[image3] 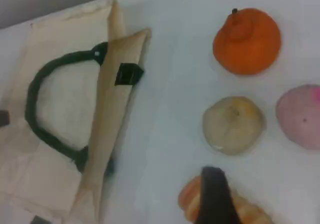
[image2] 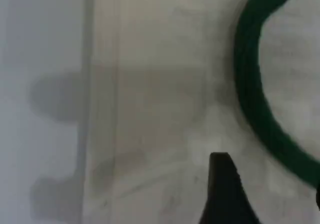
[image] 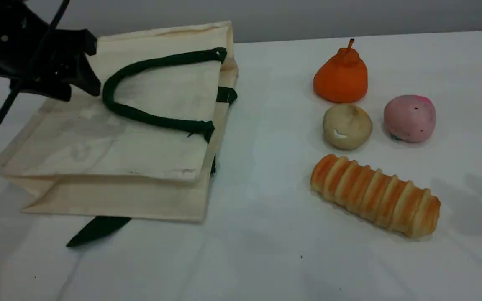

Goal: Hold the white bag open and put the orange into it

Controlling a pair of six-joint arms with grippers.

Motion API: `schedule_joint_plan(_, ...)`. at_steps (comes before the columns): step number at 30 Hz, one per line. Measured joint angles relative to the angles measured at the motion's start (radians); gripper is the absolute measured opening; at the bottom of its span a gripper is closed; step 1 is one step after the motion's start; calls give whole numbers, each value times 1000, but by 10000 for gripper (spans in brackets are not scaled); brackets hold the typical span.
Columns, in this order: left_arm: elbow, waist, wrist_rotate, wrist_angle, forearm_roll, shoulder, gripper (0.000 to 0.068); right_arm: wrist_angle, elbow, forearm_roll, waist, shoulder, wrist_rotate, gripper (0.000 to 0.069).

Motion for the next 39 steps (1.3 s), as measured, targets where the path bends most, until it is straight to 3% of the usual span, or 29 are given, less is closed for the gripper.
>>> schedule_joint_plan(11,-116,0,0,23,-27,116,372,-3,0,64,0,13,-75,436)
schedule_joint_plan(24,-133,-24,0,-9,-72,185,357,-24,0,72,0,13,-77,436)
schedule_joint_plan(29,-134,-62,2,-32,-68,191,239,-26,0,71,0,13,-77,436)
schedule_joint_plan(30,-134,-67,2,-30,-69,191,202,-26,0,71,0,13,-77,436)
schedule_joint_plan(31,-134,-70,1,-26,-68,191,95,-28,0,70,0,13,-78,436)
schedule_joint_plan(32,-134,-70,1,-25,-68,191,72,-28,0,70,0,13,-78,436)
schedule_joint_plan(39,-134,-70,24,67,-48,173,69,-31,0,70,0,13,-78,436)
